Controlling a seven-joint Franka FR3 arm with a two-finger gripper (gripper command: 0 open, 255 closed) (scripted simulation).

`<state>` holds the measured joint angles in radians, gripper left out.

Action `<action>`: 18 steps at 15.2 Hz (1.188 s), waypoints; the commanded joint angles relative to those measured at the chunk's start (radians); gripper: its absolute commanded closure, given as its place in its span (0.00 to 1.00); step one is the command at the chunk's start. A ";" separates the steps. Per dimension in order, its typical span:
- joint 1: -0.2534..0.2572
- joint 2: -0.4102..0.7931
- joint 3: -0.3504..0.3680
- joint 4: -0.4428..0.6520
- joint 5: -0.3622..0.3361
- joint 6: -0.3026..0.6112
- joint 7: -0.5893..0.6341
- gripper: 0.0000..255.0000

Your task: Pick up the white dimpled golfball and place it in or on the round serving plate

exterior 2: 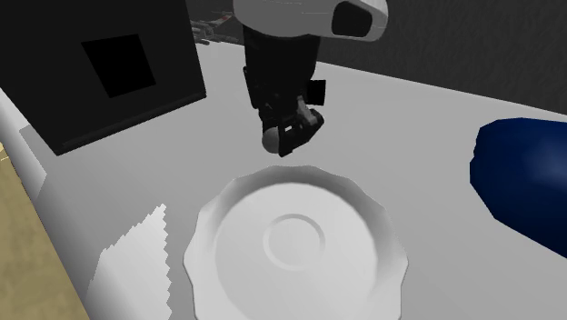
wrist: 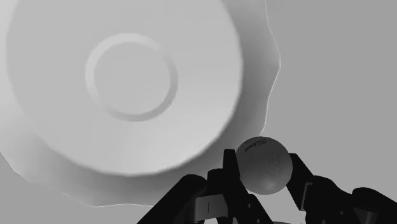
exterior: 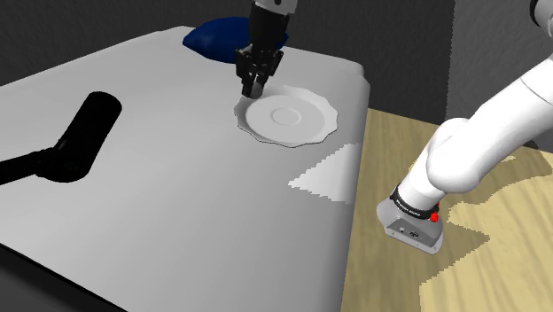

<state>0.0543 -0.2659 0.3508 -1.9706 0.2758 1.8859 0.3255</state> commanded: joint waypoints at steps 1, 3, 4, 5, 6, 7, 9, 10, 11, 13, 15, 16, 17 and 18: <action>-0.009 -0.059 -0.036 -0.050 0.018 -0.019 -0.051 1.00; -0.018 -0.111 -0.072 -0.097 0.027 -0.034 -0.098 1.00; -0.023 -0.136 -0.090 -0.119 0.030 -0.043 -0.121 1.00; -0.027 -0.160 -0.109 -0.140 0.031 -0.052 -0.144 1.00; -0.032 -0.183 -0.128 -0.160 0.031 -0.061 -0.167 1.00; -0.037 -0.204 -0.146 -0.177 0.029 -0.070 -0.188 1.00; -0.035 -0.206 -0.144 -0.206 0.032 -0.044 -0.193 1.00; -0.035 -0.207 -0.143 -0.220 0.034 -0.031 -0.196 1.00; -0.034 -0.208 -0.142 -0.234 0.036 -0.018 -0.199 1.00; -0.033 -0.209 -0.139 -0.261 0.039 0.007 -0.204 1.00; -0.032 -0.209 -0.137 -0.287 0.043 0.033 -0.210 1.00; -0.031 -0.208 -0.136 -0.300 0.045 0.047 -0.212 1.00; -0.031 -0.208 -0.134 -0.313 0.047 0.060 -0.215 1.00; -0.030 -0.207 -0.133 -0.325 0.048 0.073 -0.218 1.00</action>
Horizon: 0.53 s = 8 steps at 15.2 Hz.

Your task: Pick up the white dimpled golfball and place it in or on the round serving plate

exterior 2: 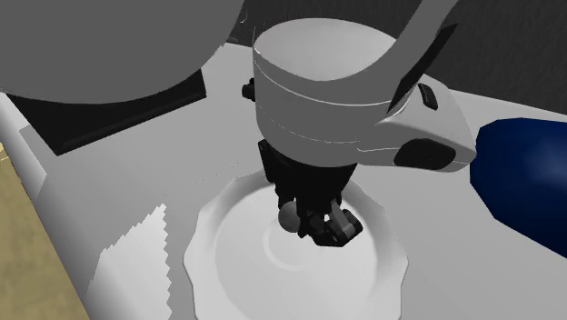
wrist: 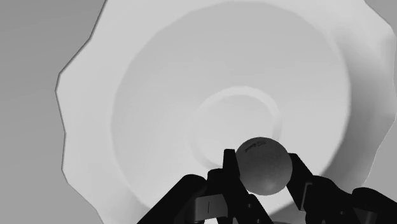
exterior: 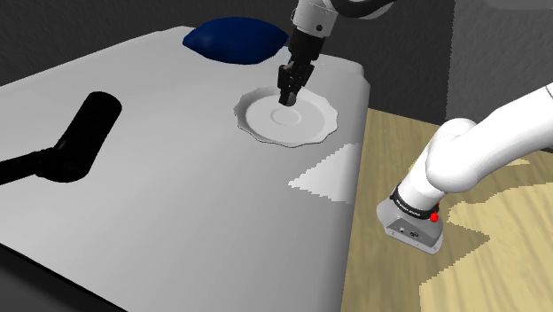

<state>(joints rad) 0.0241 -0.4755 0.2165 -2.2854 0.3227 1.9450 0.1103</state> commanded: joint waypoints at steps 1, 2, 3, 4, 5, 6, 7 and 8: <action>0.001 0.004 0.003 -0.023 0.003 0.027 -0.006 1.00; 0.002 0.005 0.004 -0.035 0.005 0.040 -0.008 1.00; 0.002 0.006 0.005 -0.044 0.007 0.050 -0.010 1.00; 0.002 0.006 0.005 -0.044 0.007 0.050 -0.010 1.00; 0.002 0.006 0.005 -0.044 0.007 0.050 -0.010 1.00; 0.002 0.006 0.005 -0.044 0.007 0.050 -0.010 1.00; 0.002 0.006 0.005 -0.044 0.007 0.050 -0.010 1.00; 0.002 0.006 0.005 -0.044 0.007 0.050 -0.010 1.00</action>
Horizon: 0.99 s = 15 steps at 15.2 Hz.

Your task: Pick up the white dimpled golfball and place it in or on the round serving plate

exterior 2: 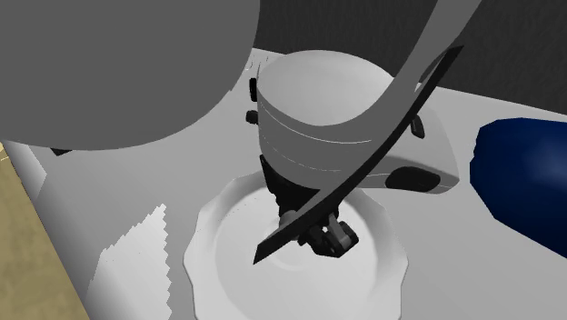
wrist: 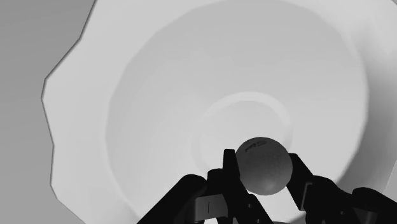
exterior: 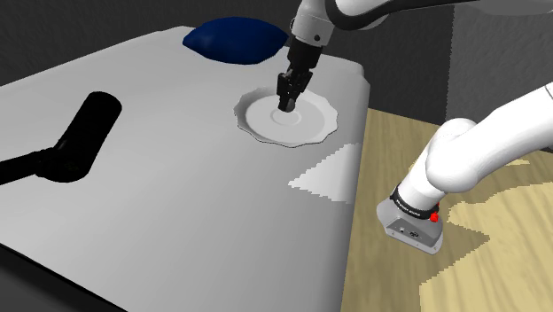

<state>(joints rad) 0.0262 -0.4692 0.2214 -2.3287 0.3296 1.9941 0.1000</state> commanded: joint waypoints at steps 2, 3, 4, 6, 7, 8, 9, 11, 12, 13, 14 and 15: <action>0.000 0.000 0.000 0.000 0.000 0.001 0.000 1.00; 0.000 0.000 0.000 0.000 0.000 0.000 0.000 1.00; 0.000 0.000 0.000 0.000 0.000 0.000 0.000 0.00; 0.000 0.000 0.000 0.000 0.000 0.000 0.000 0.00; 0.000 0.000 0.000 0.000 0.000 0.000 0.000 0.00; 0.000 0.000 0.000 0.000 0.000 0.000 0.000 0.00; 0.000 0.000 0.000 0.000 0.000 0.000 0.000 0.00; -0.006 -0.016 -0.015 0.050 -0.010 -0.068 0.003 0.00; -0.009 -0.023 -0.023 0.077 -0.015 -0.102 0.004 0.00; -0.011 -0.026 -0.029 0.099 -0.019 -0.129 0.005 0.00; -0.011 -0.026 -0.029 0.099 -0.019 -0.129 0.005 0.00; -0.011 -0.026 -0.029 0.099 -0.019 -0.129 0.005 0.00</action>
<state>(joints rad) 0.0161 -0.4930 0.1944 -2.2343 0.3115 1.8739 0.1053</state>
